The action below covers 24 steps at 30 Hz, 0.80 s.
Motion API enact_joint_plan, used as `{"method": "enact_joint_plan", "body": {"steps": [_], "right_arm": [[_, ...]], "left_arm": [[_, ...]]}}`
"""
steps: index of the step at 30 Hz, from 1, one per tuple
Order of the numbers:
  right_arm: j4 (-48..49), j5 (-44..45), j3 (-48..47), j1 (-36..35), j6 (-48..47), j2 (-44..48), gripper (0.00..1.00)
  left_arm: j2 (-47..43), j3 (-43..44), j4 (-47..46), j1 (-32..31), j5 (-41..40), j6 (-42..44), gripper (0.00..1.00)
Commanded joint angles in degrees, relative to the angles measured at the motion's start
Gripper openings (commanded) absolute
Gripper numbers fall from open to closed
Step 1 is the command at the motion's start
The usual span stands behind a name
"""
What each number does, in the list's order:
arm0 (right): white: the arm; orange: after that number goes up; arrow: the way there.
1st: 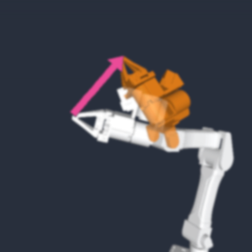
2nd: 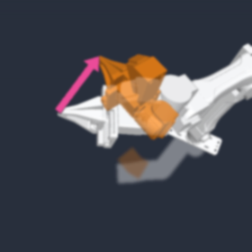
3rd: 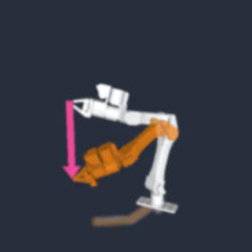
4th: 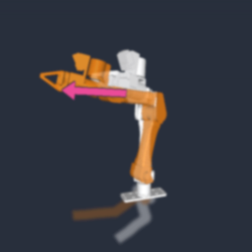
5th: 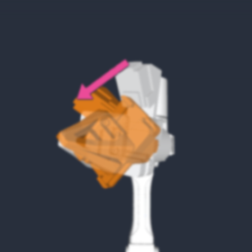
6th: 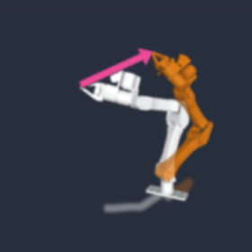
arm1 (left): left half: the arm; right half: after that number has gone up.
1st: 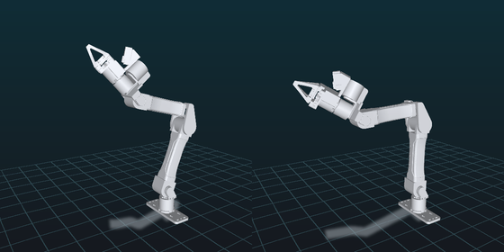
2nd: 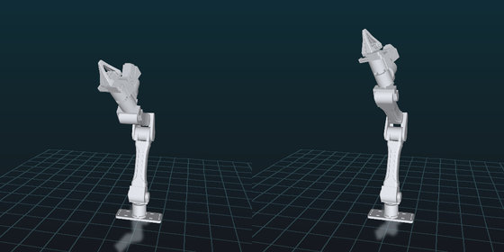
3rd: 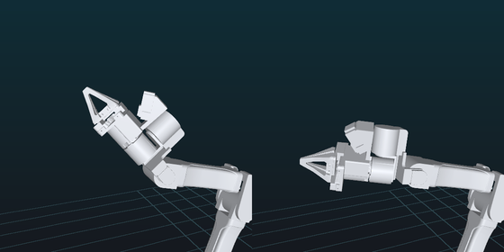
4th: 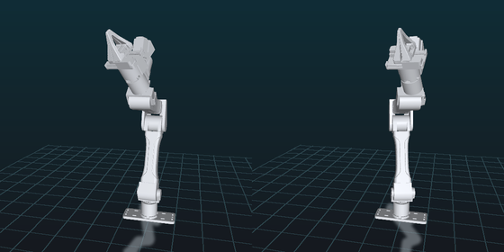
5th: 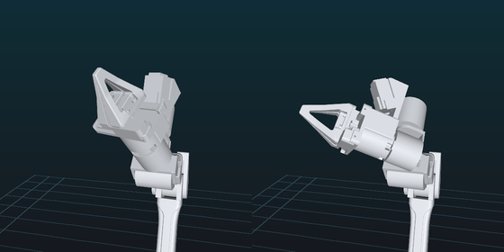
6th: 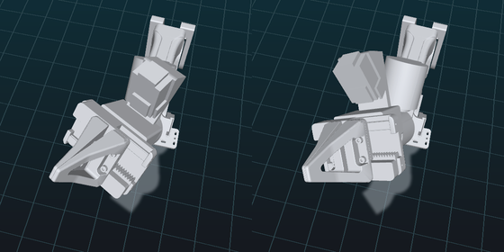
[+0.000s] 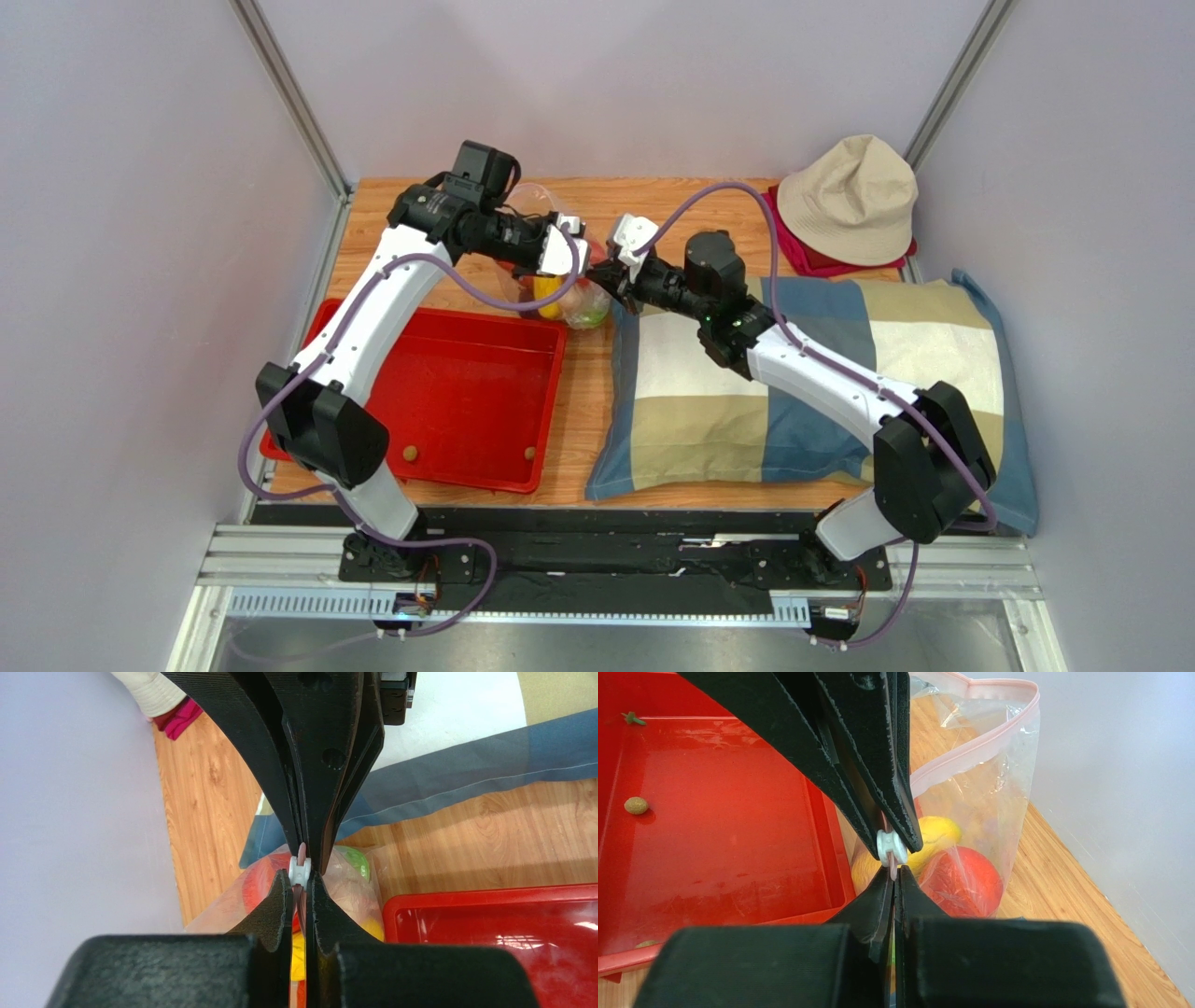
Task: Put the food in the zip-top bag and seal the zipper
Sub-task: Zip the zipper food storage bag at the center of the board.
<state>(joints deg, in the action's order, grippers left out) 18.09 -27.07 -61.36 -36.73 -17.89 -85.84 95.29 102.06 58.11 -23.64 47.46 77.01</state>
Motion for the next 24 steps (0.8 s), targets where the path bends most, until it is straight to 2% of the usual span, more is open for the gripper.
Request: {"method": "enact_joint_plan", "body": {"steps": [1,15,24], "right_arm": [[3.71,0.61,1.33,-0.10,-1.09,2.96,0.00],[4.06,1.93,3.71,1.49,-0.39,4.81,0.00],[3.89,4.66,4.76,2.98,0.05,5.95,0.00]], "left_arm": [[1.13,2.71,2.89,0.78,-0.88,2.44,0.01],[2.10,3.23,3.42,6.67,-7.38,2.09,0.01],[1.13,3.14,2.54,12.65,-11.07,2.00,0.02]]}}
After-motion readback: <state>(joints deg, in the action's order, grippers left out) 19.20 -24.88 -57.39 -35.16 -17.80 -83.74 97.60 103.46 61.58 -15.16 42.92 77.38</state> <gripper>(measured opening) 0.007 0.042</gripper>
